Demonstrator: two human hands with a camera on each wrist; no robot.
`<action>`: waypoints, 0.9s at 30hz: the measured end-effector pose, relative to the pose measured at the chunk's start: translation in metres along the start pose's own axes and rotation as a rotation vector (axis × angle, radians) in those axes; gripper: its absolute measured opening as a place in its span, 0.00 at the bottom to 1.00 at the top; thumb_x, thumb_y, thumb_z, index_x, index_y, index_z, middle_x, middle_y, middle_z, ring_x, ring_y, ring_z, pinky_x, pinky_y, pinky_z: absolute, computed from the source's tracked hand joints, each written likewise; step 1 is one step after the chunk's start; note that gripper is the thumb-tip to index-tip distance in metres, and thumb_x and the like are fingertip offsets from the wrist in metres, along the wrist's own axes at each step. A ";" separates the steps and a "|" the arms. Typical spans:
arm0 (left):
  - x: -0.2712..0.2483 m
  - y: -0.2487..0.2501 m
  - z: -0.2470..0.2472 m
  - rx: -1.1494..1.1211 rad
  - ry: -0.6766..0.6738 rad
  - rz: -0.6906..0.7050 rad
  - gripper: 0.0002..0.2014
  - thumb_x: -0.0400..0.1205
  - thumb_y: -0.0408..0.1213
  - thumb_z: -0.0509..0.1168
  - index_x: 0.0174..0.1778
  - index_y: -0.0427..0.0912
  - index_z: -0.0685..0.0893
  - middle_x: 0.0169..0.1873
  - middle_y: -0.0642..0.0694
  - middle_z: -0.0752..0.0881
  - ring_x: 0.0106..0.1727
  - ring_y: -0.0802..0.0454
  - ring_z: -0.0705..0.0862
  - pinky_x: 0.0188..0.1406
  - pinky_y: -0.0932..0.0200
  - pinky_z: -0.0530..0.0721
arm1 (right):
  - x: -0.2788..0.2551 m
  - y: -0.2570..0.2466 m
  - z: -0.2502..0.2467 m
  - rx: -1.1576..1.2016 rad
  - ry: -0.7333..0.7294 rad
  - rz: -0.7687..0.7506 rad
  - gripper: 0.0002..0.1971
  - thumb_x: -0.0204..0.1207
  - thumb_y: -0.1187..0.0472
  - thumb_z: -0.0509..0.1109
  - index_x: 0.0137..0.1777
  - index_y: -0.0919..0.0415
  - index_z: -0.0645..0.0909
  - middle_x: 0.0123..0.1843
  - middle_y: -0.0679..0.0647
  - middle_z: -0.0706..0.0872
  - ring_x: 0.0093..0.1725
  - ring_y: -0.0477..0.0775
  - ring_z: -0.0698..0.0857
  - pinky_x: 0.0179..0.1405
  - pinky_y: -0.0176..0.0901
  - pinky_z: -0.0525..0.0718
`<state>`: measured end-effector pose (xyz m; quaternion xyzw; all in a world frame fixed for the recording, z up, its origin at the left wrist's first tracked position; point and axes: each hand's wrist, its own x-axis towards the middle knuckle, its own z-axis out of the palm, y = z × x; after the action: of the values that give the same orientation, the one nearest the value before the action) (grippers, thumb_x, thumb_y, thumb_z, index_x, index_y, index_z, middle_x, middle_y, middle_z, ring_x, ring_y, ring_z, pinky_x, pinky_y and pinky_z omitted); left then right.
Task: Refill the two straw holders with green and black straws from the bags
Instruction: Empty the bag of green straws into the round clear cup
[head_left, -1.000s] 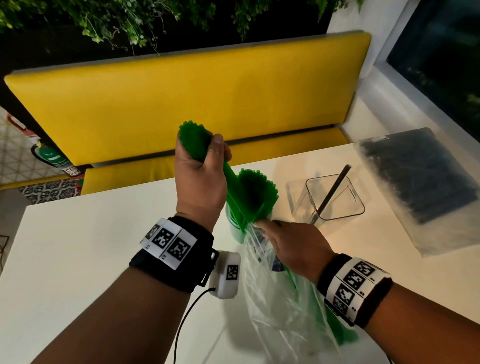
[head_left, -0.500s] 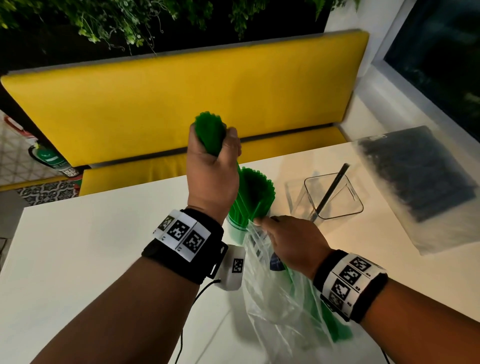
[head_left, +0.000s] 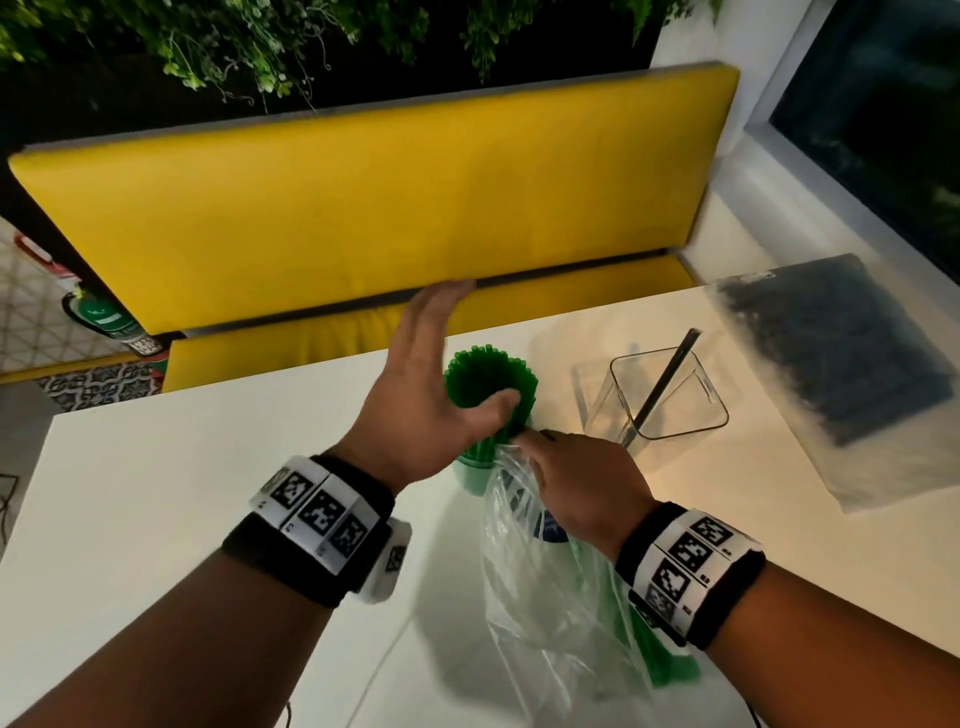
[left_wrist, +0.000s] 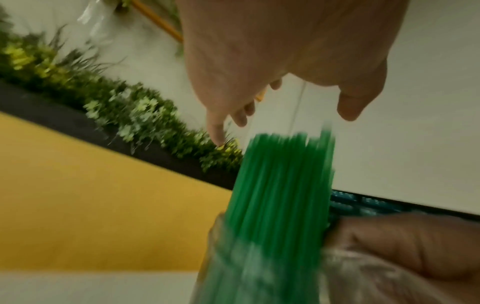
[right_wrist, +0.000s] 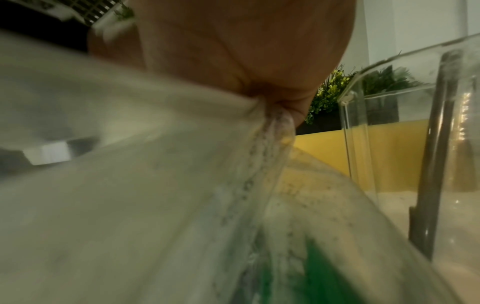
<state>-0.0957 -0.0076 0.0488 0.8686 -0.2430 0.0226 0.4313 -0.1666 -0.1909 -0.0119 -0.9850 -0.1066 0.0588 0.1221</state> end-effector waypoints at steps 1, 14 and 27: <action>0.005 0.005 0.002 0.183 -0.009 0.100 0.37 0.76 0.58 0.69 0.81 0.58 0.62 0.84 0.48 0.61 0.85 0.50 0.59 0.80 0.51 0.65 | 0.000 0.000 0.000 0.013 0.003 0.003 0.16 0.85 0.57 0.56 0.70 0.43 0.70 0.45 0.50 0.86 0.40 0.57 0.86 0.33 0.48 0.78; -0.067 0.065 0.028 0.091 -0.125 0.338 0.07 0.85 0.39 0.62 0.47 0.42 0.84 0.43 0.46 0.86 0.44 0.51 0.81 0.46 0.57 0.79 | -0.030 0.022 -0.007 0.563 0.190 0.199 0.14 0.81 0.56 0.67 0.58 0.41 0.65 0.43 0.46 0.83 0.35 0.46 0.81 0.30 0.43 0.76; -0.101 0.004 0.109 0.900 -0.869 -0.140 0.21 0.90 0.44 0.54 0.72 0.32 0.75 0.71 0.33 0.79 0.72 0.32 0.77 0.72 0.40 0.74 | -0.100 0.047 0.029 0.424 -0.098 0.089 0.17 0.77 0.69 0.65 0.42 0.41 0.83 0.68 0.40 0.74 0.68 0.42 0.78 0.63 0.36 0.77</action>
<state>-0.2048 -0.0522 -0.0417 0.9087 -0.3052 -0.2608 -0.1144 -0.2589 -0.2515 -0.0423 -0.9371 -0.0542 0.1328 0.3184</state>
